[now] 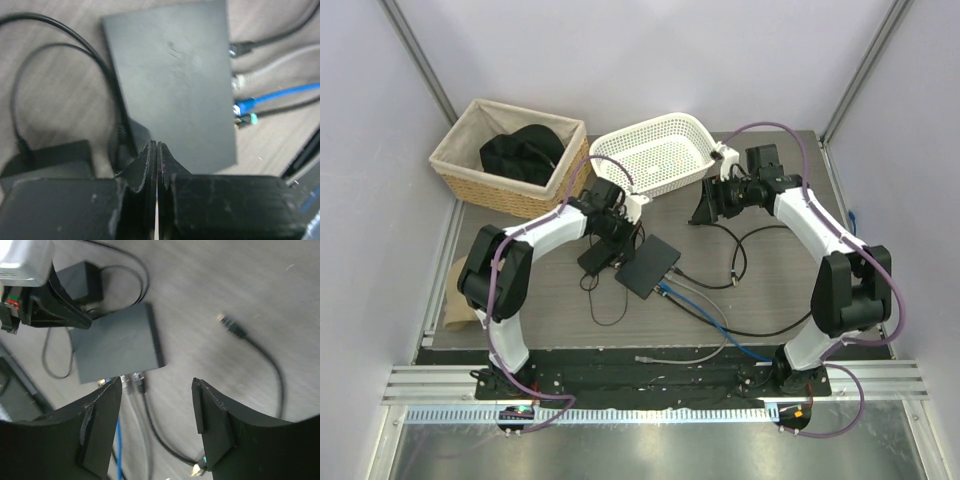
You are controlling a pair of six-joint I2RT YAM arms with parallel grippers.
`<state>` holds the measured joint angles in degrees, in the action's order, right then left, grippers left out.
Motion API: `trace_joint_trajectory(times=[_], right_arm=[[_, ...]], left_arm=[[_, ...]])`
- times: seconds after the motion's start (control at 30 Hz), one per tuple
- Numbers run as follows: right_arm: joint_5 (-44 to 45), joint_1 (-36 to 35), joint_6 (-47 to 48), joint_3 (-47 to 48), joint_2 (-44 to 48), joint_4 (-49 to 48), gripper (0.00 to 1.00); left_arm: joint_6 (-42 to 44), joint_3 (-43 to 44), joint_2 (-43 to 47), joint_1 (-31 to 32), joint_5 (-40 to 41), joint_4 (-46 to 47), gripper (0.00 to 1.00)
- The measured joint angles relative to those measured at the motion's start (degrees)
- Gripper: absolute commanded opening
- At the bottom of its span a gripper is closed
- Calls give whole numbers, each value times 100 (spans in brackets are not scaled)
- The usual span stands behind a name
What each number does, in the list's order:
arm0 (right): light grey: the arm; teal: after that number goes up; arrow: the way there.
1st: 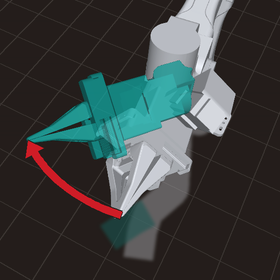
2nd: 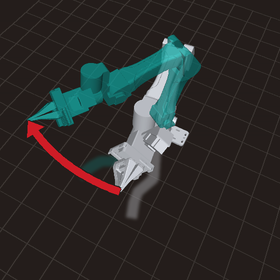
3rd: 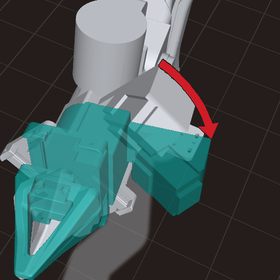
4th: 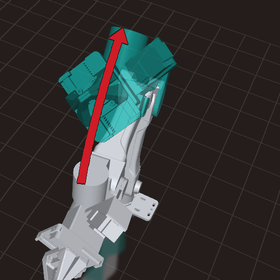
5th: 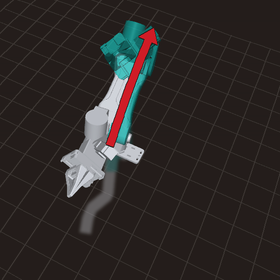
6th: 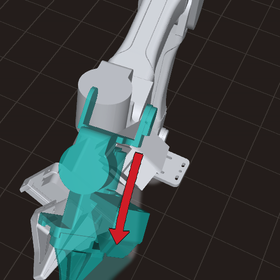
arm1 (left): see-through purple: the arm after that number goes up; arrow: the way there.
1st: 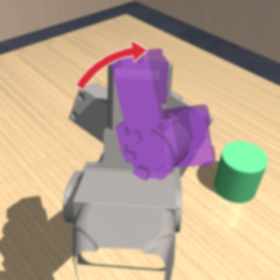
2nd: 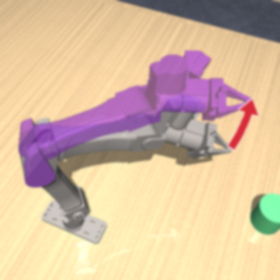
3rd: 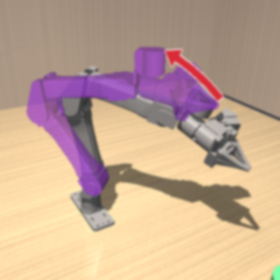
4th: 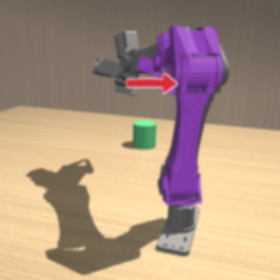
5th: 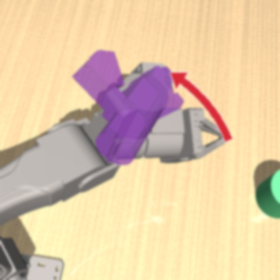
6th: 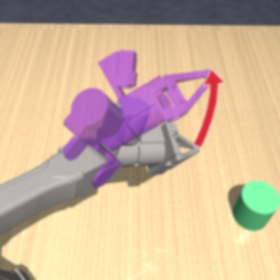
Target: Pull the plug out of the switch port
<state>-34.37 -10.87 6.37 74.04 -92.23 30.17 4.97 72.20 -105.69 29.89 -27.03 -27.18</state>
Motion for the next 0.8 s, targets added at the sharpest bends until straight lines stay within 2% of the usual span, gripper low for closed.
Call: trace_joint_trajectory(times=[0.17, 0.33, 0.67, 0.8], right_arm=[[-914, 109, -387, -273, -385, -55, 60], [-1436, 31, -844, -439, -647, -247, 58], [-1659, -61, -1491, -1834, -651, -820, 57], [-1690, -81, -1661, -1932, -651, -986, 55]], left_arm=[[35, 2, 197, 44, -168, -426, 2], [264, 2, 496, 46, -232, -704, 1], [-15, -354, 389, 48, -295, -522, 1], [-251, -356, 83, 50, -245, -339, 1]])
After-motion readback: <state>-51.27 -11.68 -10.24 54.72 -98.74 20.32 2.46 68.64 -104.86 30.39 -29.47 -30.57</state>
